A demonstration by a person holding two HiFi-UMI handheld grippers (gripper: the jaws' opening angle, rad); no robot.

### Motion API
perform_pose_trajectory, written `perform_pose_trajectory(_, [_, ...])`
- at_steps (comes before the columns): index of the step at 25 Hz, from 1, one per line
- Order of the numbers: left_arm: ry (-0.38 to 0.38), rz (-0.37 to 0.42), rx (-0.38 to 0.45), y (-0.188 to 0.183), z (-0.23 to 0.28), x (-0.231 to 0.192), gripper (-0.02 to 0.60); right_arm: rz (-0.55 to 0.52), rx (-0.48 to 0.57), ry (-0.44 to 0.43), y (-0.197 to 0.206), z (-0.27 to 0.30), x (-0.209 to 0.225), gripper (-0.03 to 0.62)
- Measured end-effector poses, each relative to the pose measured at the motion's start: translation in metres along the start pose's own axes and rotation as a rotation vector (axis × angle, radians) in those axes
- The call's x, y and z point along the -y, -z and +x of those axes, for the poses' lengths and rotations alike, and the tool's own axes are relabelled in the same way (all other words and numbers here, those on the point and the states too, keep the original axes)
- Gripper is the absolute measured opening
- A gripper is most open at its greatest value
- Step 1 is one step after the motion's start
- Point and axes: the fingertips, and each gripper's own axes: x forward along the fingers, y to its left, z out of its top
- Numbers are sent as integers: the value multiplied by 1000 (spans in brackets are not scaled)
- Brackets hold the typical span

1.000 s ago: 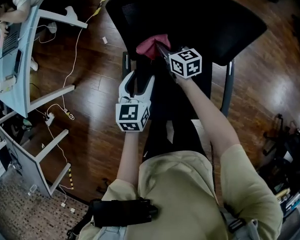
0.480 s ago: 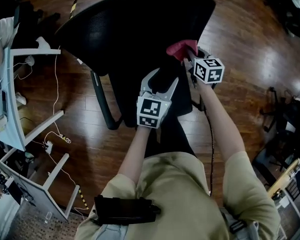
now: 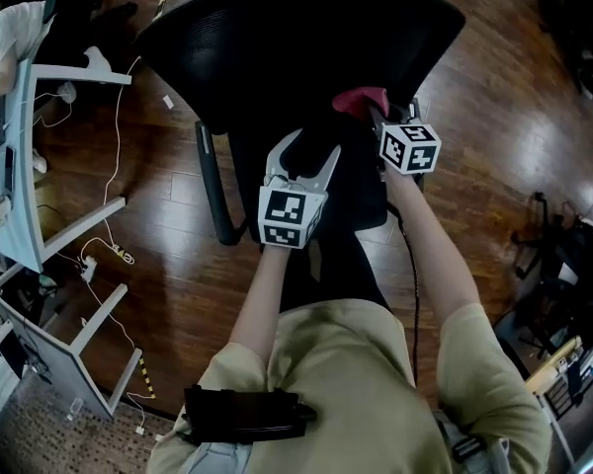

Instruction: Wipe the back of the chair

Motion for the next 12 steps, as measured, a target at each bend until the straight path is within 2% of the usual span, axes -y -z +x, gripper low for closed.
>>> perform_pose_trajectory(8, [-224, -57, 8, 20, -75, -103, 236, -171, -53, -454, 21, 102, -206, 18])
perform_pose_trajectory(12, [-310, -69, -17, 35, -114, -138, 236, -185, -61, -560, 29, 135, -271, 18])
